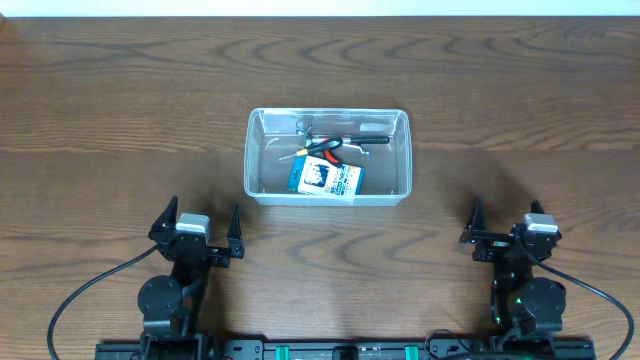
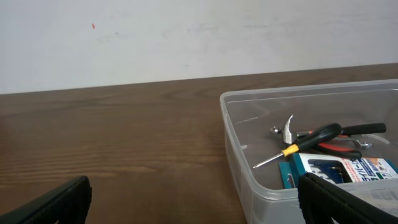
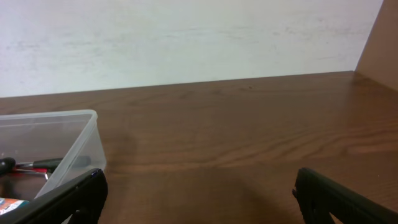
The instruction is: Pack container
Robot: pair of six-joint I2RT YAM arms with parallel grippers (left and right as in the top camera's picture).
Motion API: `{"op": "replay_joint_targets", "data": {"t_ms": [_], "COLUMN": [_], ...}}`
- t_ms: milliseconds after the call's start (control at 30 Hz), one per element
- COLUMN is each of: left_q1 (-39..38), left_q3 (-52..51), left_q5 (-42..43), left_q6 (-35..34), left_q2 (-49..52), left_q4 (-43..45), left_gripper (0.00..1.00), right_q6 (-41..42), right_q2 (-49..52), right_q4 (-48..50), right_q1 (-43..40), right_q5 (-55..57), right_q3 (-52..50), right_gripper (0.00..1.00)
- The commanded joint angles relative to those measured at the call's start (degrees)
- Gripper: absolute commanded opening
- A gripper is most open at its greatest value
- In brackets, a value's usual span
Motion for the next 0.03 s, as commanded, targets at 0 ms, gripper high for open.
{"op": "replay_joint_targets", "data": {"t_ms": [0], "left_q1": [0.0], "left_q3": [-0.9], "left_q5": [1.9], "left_q6": [-0.3], "left_q2": [0.1], "left_q4": [-2.1], "left_gripper": [0.98], "right_q6": [-0.8], "right_q2": [-0.4], "right_q4": [-0.1], "right_q1": [0.2], "right_q5": [-0.4], "right_q3": [-0.3], "right_gripper": [0.99]}}
